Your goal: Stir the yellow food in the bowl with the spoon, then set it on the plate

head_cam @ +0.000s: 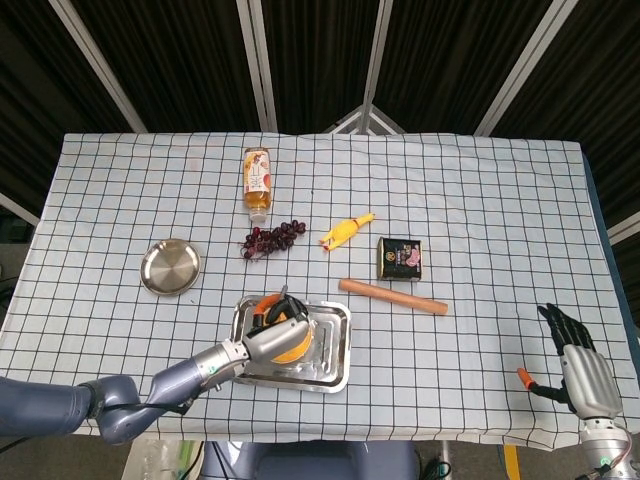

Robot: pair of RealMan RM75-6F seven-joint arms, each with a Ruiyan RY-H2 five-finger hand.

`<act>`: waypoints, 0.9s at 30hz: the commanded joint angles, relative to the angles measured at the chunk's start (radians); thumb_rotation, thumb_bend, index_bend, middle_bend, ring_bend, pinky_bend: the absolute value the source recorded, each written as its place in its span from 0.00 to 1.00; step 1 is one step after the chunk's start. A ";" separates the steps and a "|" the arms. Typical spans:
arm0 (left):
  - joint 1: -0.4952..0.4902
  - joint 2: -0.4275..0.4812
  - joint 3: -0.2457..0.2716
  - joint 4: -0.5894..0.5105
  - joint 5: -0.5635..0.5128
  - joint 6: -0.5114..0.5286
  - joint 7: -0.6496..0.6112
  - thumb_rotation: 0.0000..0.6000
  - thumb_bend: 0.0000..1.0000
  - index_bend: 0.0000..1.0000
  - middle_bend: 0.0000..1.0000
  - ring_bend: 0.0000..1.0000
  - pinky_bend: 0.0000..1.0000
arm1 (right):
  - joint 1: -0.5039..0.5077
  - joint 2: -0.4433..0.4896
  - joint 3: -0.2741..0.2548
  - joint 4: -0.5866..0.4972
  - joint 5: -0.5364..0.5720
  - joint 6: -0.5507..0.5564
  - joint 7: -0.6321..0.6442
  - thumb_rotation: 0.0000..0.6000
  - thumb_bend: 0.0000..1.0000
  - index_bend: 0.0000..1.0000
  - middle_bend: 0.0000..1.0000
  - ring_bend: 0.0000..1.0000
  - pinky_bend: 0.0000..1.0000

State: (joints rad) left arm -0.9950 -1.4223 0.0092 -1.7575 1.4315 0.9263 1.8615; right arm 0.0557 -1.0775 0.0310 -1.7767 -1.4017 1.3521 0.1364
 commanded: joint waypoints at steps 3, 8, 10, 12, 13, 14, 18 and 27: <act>0.110 -0.042 -0.080 0.037 -0.133 0.166 -0.192 1.00 0.60 0.80 1.00 1.00 1.00 | -0.002 0.001 0.003 0.000 0.006 0.003 0.001 1.00 0.32 0.00 0.00 0.00 0.00; 0.173 -0.058 -0.137 0.099 -0.223 0.262 -0.317 1.00 0.60 0.80 1.00 1.00 1.00 | -0.001 0.003 0.004 0.000 0.012 -0.001 0.006 1.00 0.32 0.00 0.00 0.00 0.00; 0.194 -0.054 -0.155 0.121 -0.260 0.288 -0.357 1.00 0.60 0.80 1.00 1.00 1.00 | -0.001 0.004 0.004 -0.001 0.011 -0.002 0.006 1.00 0.32 0.00 0.00 0.00 0.00; 0.218 -0.046 -0.172 0.145 -0.301 0.314 -0.397 1.00 0.60 0.80 1.00 1.00 1.00 | -0.001 0.004 0.002 -0.001 0.010 -0.003 0.004 1.00 0.32 0.00 0.00 0.00 0.00; 0.231 -0.042 -0.178 0.158 -0.323 0.326 -0.412 1.00 0.60 0.80 1.00 1.00 1.00 | -0.001 0.004 0.001 -0.002 0.010 -0.004 0.002 1.00 0.32 0.00 0.00 0.00 0.00; 0.241 -0.040 -0.181 0.167 -0.341 0.334 -0.427 1.00 0.60 0.80 1.00 1.00 1.00 | -0.001 0.004 0.001 -0.002 0.011 -0.004 -0.002 1.00 0.32 0.00 0.00 0.00 0.00; 0.286 -0.037 -0.188 0.206 -0.416 0.349 -0.505 1.00 0.60 0.80 1.00 1.00 1.00 | -0.002 0.005 0.000 -0.007 0.015 -0.005 -0.006 1.00 0.32 0.00 0.00 0.00 0.00; 0.353 -0.072 -0.144 0.326 -0.501 0.321 -0.623 1.00 0.59 0.80 1.00 1.00 1.00 | -0.002 0.005 -0.002 -0.013 0.018 -0.008 -0.013 1.00 0.32 0.00 0.00 0.00 0.00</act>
State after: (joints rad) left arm -0.6575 -1.4794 -0.1473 -1.4573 0.9434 1.2553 1.2632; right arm 0.0533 -1.0720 0.0293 -1.7893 -1.3840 1.3440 0.1235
